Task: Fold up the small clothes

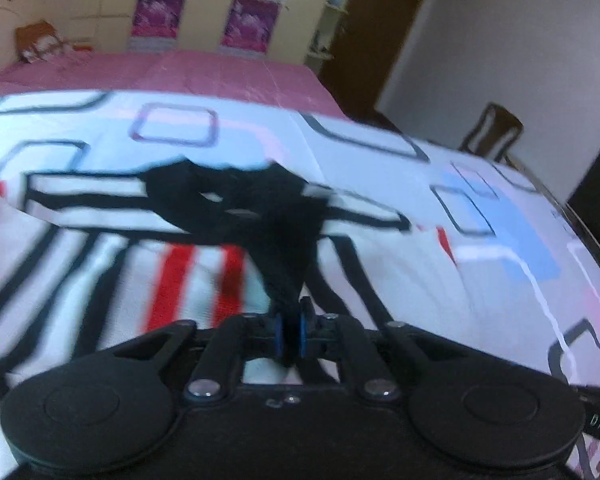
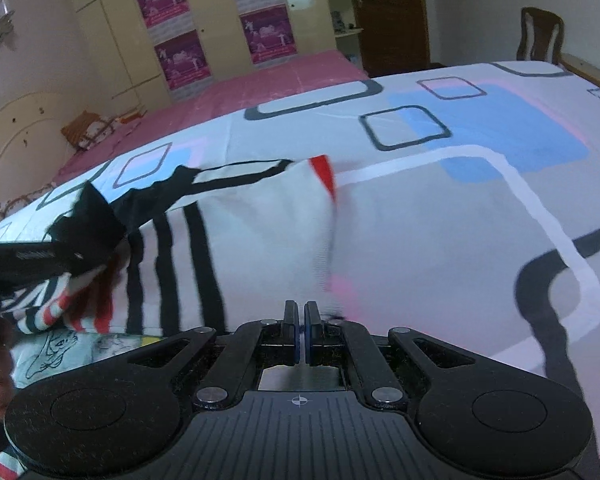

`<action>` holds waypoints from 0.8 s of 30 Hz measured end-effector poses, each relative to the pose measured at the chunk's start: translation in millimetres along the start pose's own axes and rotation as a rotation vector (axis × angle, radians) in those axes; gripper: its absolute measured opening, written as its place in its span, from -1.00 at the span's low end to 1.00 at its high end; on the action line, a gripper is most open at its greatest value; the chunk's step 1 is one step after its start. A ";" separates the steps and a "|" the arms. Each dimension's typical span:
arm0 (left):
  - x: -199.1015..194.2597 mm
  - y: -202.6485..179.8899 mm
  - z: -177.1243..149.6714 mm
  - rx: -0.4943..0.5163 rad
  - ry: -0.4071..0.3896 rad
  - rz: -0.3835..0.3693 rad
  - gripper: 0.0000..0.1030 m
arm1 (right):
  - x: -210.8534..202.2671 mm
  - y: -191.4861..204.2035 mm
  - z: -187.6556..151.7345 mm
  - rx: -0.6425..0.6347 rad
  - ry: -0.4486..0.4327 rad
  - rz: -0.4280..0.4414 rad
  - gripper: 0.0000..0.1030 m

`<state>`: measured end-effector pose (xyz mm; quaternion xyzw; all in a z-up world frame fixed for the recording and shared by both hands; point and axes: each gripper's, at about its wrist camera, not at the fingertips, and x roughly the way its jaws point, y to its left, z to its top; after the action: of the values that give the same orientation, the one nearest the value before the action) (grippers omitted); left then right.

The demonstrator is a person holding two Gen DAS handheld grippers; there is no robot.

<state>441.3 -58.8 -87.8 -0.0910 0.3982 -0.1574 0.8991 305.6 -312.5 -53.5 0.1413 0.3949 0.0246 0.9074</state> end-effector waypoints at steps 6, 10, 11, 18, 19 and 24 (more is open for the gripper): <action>10.4 -17.3 -11.3 0.078 0.041 -0.142 0.42 | -0.1 -10.3 6.3 0.039 0.019 -0.029 -0.85; -42.3 6.4 -15.9 0.114 -0.056 -0.100 0.42 | -6.1 9.4 12.2 -0.013 -0.077 0.034 0.61; -57.0 17.8 -17.4 0.100 -0.080 -0.077 0.42 | -4.6 17.0 14.4 -0.026 -0.075 0.053 0.60; -150.1 130.3 -56.4 -0.002 -0.155 0.175 -0.05 | 40.6 52.6 22.0 0.140 0.073 0.284 0.13; -153.3 143.0 -62.1 -0.012 -0.133 0.216 -0.05 | 48.5 56.4 22.4 0.170 0.096 0.305 0.13; -136.5 176.2 -65.9 -0.026 -0.062 0.276 -0.05 | 76.9 75.2 27.7 0.219 0.146 0.327 -0.39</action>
<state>342.9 151.8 -88.8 -0.0519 0.3810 -0.0241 0.9228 383.5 -234.9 -69.4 0.2991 0.4318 0.1388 0.8395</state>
